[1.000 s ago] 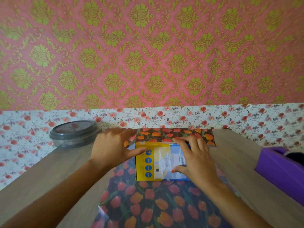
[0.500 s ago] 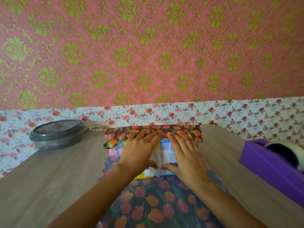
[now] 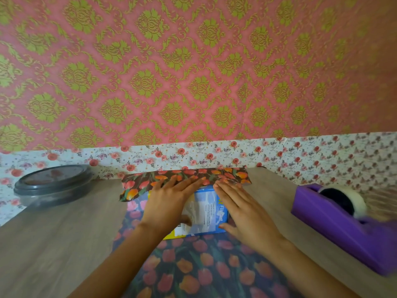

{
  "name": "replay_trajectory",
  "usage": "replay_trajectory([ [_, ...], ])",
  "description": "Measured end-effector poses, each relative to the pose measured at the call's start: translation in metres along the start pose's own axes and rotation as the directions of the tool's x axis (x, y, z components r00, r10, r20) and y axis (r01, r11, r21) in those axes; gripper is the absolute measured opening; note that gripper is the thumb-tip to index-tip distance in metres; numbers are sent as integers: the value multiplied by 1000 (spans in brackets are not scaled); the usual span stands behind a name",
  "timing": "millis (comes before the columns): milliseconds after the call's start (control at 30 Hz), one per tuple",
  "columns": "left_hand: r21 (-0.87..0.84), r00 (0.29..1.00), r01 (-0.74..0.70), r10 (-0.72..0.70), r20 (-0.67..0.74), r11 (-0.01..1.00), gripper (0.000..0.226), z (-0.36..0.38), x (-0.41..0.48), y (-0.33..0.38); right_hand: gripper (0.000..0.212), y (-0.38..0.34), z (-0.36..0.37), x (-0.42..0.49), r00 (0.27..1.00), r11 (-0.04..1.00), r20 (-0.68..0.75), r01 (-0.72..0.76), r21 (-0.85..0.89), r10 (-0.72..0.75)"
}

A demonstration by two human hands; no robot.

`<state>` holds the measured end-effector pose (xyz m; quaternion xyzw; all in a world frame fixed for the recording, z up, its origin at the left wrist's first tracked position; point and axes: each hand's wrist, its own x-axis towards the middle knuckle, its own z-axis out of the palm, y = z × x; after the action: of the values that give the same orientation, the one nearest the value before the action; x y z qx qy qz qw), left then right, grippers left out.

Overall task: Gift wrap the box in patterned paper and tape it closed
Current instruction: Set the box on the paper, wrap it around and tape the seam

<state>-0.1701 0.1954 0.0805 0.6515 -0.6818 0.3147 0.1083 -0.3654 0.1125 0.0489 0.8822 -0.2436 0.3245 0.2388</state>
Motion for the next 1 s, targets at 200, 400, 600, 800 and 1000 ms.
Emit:
replay_trajectory([
  [200,71,995,17,-10,-100,997,96,1,0,5,89,-7,-7,8,997,994,-20,-74,86,76],
  [400,170,987,65,-38,-158,983,73,-18,10,25,82,-10,-10,8,993,991,-45,-102,81,106],
  [600,-41,977,71,-78,-201,997,95,4,6,30,90,-12,-5,2,994,990,-17,-107,88,109],
  [800,-57,977,81,-91,-192,995,76,10,8,28,80,-11,-5,-1,990,934,40,-138,330,132],
  [1000,-71,973,68,-82,-215,995,74,11,9,26,76,8,-17,-3,984,793,163,-152,590,68],
])
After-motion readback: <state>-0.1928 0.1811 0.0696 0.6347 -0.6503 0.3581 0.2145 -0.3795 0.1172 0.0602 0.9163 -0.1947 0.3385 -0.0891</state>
